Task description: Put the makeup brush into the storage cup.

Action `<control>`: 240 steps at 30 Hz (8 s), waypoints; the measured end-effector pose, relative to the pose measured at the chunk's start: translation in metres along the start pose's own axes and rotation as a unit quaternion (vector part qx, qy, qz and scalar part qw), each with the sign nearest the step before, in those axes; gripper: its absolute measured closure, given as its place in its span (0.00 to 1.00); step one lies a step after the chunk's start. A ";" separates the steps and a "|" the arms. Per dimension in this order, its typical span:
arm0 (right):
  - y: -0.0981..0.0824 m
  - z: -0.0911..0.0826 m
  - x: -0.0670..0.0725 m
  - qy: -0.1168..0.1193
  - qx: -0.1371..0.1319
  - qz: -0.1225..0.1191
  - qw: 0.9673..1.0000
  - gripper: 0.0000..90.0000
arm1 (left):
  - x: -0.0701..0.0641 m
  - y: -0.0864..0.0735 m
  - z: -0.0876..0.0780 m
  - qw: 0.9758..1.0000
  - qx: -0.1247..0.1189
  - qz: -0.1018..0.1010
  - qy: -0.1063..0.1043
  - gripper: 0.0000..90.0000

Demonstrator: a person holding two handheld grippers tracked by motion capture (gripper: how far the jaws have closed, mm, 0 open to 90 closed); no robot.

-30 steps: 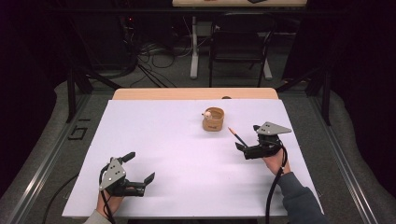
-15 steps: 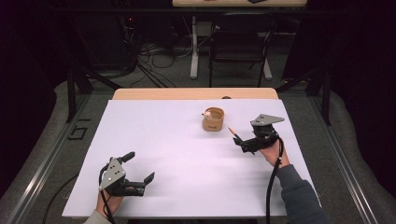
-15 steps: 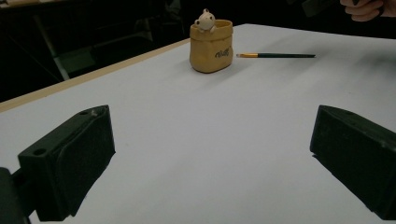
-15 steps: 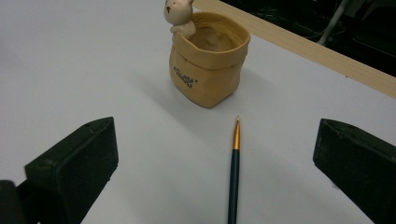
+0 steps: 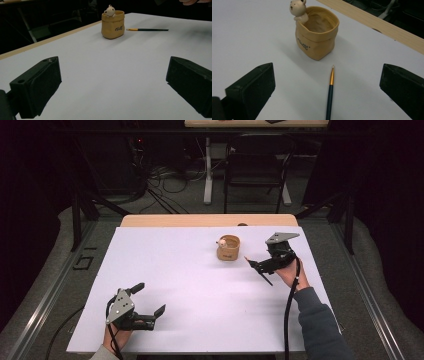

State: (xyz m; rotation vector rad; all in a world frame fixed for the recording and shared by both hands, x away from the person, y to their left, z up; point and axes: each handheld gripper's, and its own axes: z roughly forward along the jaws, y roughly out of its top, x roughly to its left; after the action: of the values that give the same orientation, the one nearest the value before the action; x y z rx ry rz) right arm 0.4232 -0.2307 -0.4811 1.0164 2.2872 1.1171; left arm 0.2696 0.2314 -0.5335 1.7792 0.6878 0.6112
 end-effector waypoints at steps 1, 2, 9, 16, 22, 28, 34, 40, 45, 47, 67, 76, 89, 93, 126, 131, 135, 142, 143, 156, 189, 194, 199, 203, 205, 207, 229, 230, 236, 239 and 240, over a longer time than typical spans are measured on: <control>0.002 0.001 -0.001 0.002 0.003 0.001 1.000 0.00 | 0.000 0.000 0.000 1.000 0.000 0.000 0.000 0.00; 0.003 0.002 -0.001 0.002 0.008 0.003 1.000 0.00 | 0.000 0.000 0.000 1.000 0.000 0.001 0.000 0.00; 0.010 0.014 -0.003 0.003 0.059 -0.002 0.998 0.00 | 0.001 0.000 -0.001 1.000 -0.001 -0.001 0.002 0.00; 0.014 0.025 -0.001 -0.008 0.094 -0.009 0.996 0.00 | 0.000 0.000 0.000 1.000 0.000 0.000 0.000 0.00; 0.014 0.035 -0.002 -0.007 0.144 -0.013 0.990 0.01 | 0.000 0.000 0.000 1.000 -0.001 0.000 0.001 0.00; 0.022 0.035 -0.003 -0.020 0.179 -0.013 0.984 0.04 | -0.001 0.000 0.001 1.000 0.000 -0.002 -0.005 0.00; 0.018 0.044 -0.003 -0.030 0.164 0.006 0.986 0.16 | -0.001 0.000 0.000 1.000 -0.001 -0.001 -0.003 0.00; 0.018 0.050 -0.002 -0.038 0.183 0.006 0.982 0.39 | -0.001 0.001 0.000 1.000 -0.003 -0.001 -0.004 0.00; 0.015 0.056 -0.002 -0.034 0.192 0.016 0.981 0.52 | -0.001 0.001 0.000 1.000 0.001 0.001 -0.004 0.00; 0.016 0.057 -0.002 -0.036 0.216 0.009 0.976 0.57 | -0.001 0.000 0.001 1.000 0.003 -0.001 -0.003 0.00; 0.010 0.072 -0.007 -0.036 0.296 0.028 0.954 0.82 | -0.001 0.000 0.001 1.000 0.006 0.000 -0.001 0.00; 0.008 0.075 -0.008 -0.036 0.329 0.032 0.943 0.87 | -0.001 0.000 0.001 1.000 0.006 0.001 -0.001 0.00; 0.003 0.081 -0.004 -0.039 0.309 0.041 0.949 0.92 | -0.001 0.000 0.002 1.000 0.007 -0.002 -0.005 0.00; 0.001 0.081 -0.003 -0.045 0.300 0.041 0.952 0.93 | -0.001 0.000 0.002 1.000 0.008 -0.004 -0.004 0.00; 0.019 0.027 -0.006 -0.042 0.170 0.049 0.983 0.93 | 0.002 0.000 0.003 1.000 0.008 -0.007 0.005 0.00; 0.018 0.017 -0.008 -0.042 0.140 0.055 0.988 0.93 | 0.002 0.001 0.003 1.000 0.007 -0.007 0.003 0.00; 0.020 0.011 -0.008 -0.050 0.121 0.055 0.990 0.93 | 0.002 0.000 0.004 1.000 0.008 -0.009 0.001 0.00; 0.020 0.003 -0.009 -0.054 0.090 0.056 0.993 0.93 | 0.003 0.001 0.004 1.000 0.011 -0.010 0.004 0.00; 0.021 0.002 -0.009 -0.054 0.085 0.055 0.993 0.93 | 0.003 0.000 0.004 1.000 0.010 -0.013 0.005 0.00; 0.020 -0.003 -0.008 -0.049 0.049 0.058 0.996 0.93 | 0.002 0.001 0.004 1.000 0.019 -0.007 0.007 0.00; 0.028 -0.011 0.002 -0.055 -0.029 0.039 0.997 0.93 | 0.003 0.000 0.006 0.999 0.030 -0.010 0.014 0.00; 0.028 -0.011 0.003 -0.053 -0.042 0.045 0.997 0.93 | 0.003 0.000 0.007 0.999 0.032 -0.010 0.013 0.00; 0.030 -0.010 0.005 -0.053 -0.049 0.046 0.996 0.93 | 0.003 0.000 0.007 0.999 0.031 -0.010 0.014 0.00; 0.030 -0.009 0.006 -0.056 -0.059 0.045 0.996 0.93 | 0.003 0.000 0.006 0.999 0.032 -0.010 0.015 0.00; 0.030 -0.008 0.006 -0.057 -0.061 0.043 0.996 0.93 | 0.003 0.000 0.006 0.999 0.032 -0.009 0.014 0.00; 0.030 -0.008 0.006 -0.058 -0.064 0.043 0.995 0.93 | 0.003 0.000 0.006 0.999 0.033 -0.009 0.013 0.00; 0.035 -0.008 0.011 -0.072 -0.098 0.035 0.992 0.93 | 0.003 0.001 0.006 0.999 0.033 -0.006 0.014 0.00; 0.035 -0.008 0.011 -0.073 -0.101 0.037 0.991 0.93 | 0.002 0.001 0.006 0.999 0.033 -0.007 0.015 0.00; 0.039 -0.006 0.013 -0.075 -0.111 0.034 0.990 0.93 | 0.002 0.001 0.006 0.999 0.033 -0.005 0.015 0.00; 0.040 -0.005 0.014 -0.077 -0.117 0.033 0.990 0.93 | 0.003 0.001 0.006 0.999 0.033 -0.005 0.015 0.00; 0.041 -0.005 0.014 -0.077 -0.118 0.033 0.989 0.93 | 0.003 0.001 0.006 0.999 0.033 -0.005 0.015 0.00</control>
State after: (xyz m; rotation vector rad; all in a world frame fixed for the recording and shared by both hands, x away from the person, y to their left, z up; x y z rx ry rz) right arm 0.4285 -0.2055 -0.4464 1.0504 1.9598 1.2543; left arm 0.2757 0.2291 -0.5343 1.8299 0.7443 0.6151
